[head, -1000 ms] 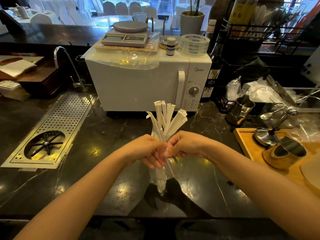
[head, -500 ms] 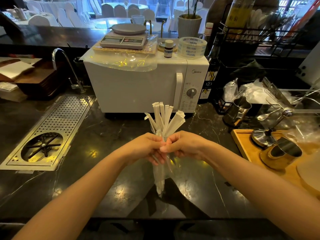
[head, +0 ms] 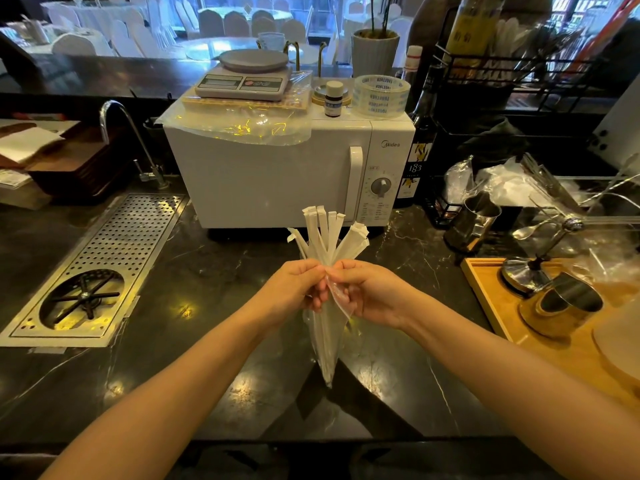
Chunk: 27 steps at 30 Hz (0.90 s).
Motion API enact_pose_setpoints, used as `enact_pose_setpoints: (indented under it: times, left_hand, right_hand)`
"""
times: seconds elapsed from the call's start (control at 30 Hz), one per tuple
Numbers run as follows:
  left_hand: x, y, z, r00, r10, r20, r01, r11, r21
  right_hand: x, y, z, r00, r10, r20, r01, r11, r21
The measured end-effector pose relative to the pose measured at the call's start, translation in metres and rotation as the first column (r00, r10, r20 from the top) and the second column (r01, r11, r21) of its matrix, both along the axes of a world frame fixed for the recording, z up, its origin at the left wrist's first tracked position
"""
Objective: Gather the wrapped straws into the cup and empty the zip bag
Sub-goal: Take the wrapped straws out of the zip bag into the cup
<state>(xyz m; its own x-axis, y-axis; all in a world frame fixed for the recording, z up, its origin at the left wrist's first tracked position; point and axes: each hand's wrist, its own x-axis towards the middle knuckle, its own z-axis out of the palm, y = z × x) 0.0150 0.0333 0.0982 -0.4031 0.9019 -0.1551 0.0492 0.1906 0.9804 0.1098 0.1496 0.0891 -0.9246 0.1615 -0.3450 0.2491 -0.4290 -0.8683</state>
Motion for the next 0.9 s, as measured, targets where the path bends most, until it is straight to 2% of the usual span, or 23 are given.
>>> enact_pose_setpoints:
  times: [0.2, 0.4, 0.53, 0.6, 0.63, 0.7, 0.77, 0.9]
  left_hand:
    - [0.006, 0.001, -0.005, 0.994, 0.106, 0.037, -0.109, 0.990, 0.093]
    - [0.013, 0.001, -0.015, 0.981, 0.192, 0.011, -0.192, 0.970, 0.150]
    - [0.017, 0.000, -0.015, 0.964, 0.233, 0.130, -0.254, 0.951, 0.177]
    - [0.015, -0.001, -0.014, 0.973, 0.207, 0.102, -0.222, 0.960, 0.173]
    - [0.013, -0.003, -0.014, 0.981, 0.185, 0.054, -0.191, 0.969, 0.159]
    - [0.006, -0.008, -0.009, 0.989, 0.134, -0.069, -0.128, 0.988, 0.085]
    - [-0.002, -0.013, -0.004, 0.980, 0.062, -0.188, -0.068, 0.997, -0.027]
    - [-0.011, -0.018, 0.000, 0.921, 0.002, -0.390, -0.084, 0.978, -0.192]
  right_hand:
    - [-0.001, -0.009, -0.005, 0.981, -0.017, -0.193, 0.012, 1.000, -0.026]
    - [0.001, -0.019, -0.007, 0.973, -0.107, -0.205, 0.099, 0.994, -0.050]
    - [0.001, -0.022, -0.010, 0.955, -0.204, -0.213, 0.183, 0.976, -0.117]
    - [0.001, -0.023, -0.013, 0.951, -0.213, -0.226, 0.195, 0.976, -0.099]
    - [0.001, -0.023, -0.013, 0.954, -0.206, -0.217, 0.201, 0.979, -0.045]
    - [0.003, -0.019, -0.012, 0.971, -0.184, -0.153, 0.214, 0.952, 0.217]
    - [0.007, -0.011, -0.007, 0.984, -0.159, -0.080, 0.178, 0.861, 0.476]
    - [0.012, 0.002, 0.008, 0.995, -0.071, 0.070, -0.005, 0.667, 0.745]
